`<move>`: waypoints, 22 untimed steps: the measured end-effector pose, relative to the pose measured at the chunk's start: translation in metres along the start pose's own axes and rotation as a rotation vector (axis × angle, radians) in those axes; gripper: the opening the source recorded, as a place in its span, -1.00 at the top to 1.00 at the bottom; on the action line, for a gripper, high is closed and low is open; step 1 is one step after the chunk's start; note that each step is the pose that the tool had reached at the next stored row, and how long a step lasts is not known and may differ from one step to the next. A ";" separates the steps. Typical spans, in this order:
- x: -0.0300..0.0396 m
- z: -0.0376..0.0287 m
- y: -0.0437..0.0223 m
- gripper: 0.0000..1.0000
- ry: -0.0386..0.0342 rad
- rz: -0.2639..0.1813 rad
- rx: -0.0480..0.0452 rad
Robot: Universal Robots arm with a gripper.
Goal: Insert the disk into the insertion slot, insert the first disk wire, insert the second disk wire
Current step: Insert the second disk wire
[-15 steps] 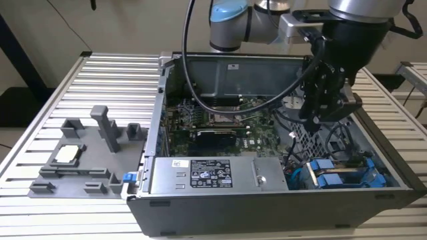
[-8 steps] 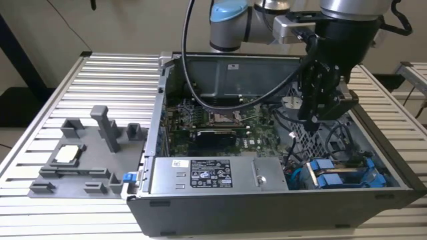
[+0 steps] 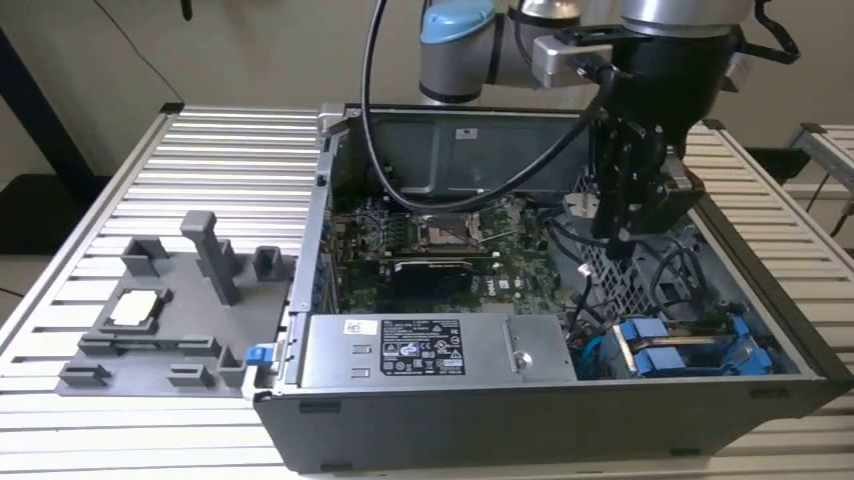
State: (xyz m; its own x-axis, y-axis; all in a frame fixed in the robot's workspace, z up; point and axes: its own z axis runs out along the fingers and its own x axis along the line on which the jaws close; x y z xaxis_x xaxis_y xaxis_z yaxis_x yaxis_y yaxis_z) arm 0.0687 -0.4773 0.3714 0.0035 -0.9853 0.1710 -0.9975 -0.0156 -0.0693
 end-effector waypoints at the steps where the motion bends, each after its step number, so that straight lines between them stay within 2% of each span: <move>1: -0.0020 0.0003 0.0007 0.22 0.0052 -0.001 0.0043; 5: -0.0103 0.0017 0.0030 0.22 0.0227 -0.006 0.0271; 8: -0.0119 0.0030 0.0090 0.22 0.0301 -0.004 0.0505; 10: -0.0121 0.0036 0.0152 0.22 0.0331 0.000 0.0726; 12: -0.0123 0.0043 0.0193 0.22 0.0349 0.005 0.1000; 14: -0.0124 0.0051 0.0208 0.22 0.0386 0.010 0.1256; 15: -0.0125 0.0055 0.0214 0.22 0.0408 0.011 0.1347; 16: -0.0126 0.0061 0.0219 0.22 0.0431 0.012 0.1387; 19: -0.0131 0.0089 0.0226 0.22 0.0454 0.003 0.1420; 22: -0.0134 0.0106 0.0229 0.22 0.0414 -0.031 0.1487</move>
State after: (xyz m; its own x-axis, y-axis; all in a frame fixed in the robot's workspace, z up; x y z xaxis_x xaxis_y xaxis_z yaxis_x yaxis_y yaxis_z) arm 0.0466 -0.4662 0.3571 0.0278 -0.9761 0.2155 -0.9754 -0.0736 -0.2077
